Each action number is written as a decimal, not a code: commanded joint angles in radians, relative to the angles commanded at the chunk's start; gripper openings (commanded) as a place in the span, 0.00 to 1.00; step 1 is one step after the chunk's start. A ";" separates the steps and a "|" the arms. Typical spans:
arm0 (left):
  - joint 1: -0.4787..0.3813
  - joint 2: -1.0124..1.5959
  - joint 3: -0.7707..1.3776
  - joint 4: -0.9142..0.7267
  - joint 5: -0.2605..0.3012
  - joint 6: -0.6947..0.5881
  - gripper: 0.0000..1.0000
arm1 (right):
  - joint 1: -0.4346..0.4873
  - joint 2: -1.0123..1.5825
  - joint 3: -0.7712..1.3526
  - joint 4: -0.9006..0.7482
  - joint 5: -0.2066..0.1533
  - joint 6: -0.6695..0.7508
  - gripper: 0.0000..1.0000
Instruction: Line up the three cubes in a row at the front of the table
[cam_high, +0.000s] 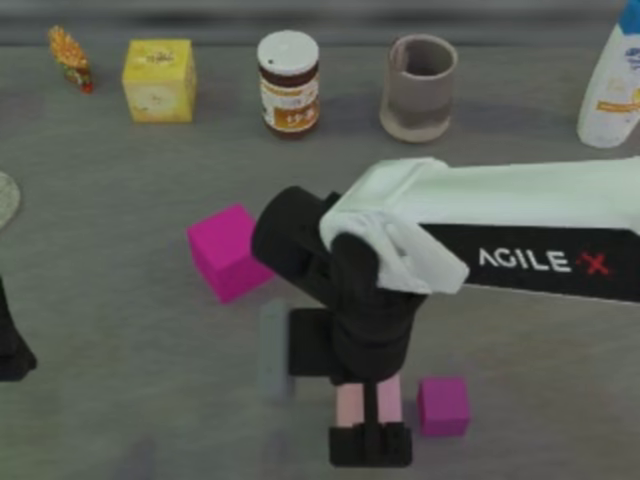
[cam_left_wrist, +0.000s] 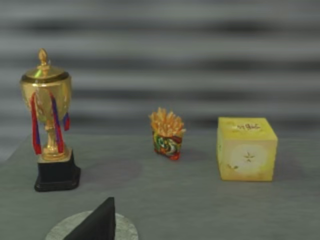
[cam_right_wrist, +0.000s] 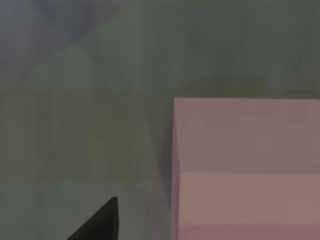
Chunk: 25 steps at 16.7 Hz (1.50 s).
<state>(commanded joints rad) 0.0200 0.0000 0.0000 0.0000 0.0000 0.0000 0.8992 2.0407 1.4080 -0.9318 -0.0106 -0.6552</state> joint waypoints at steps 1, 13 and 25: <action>0.000 0.000 0.000 0.000 0.000 0.000 1.00 | 0.000 -0.014 0.023 -0.043 0.000 0.000 1.00; -0.019 0.062 0.061 -0.042 0.003 0.020 1.00 | -0.032 -0.122 0.060 -0.126 -0.006 0.015 1.00; -0.231 1.147 0.961 -0.639 0.003 0.292 1.00 | -0.476 -1.092 -0.646 0.410 -0.053 0.323 1.00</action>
<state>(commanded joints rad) -0.2108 1.1467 0.9610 -0.6391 0.0034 0.2921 0.4228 0.9490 0.7624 -0.5216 -0.0641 -0.3326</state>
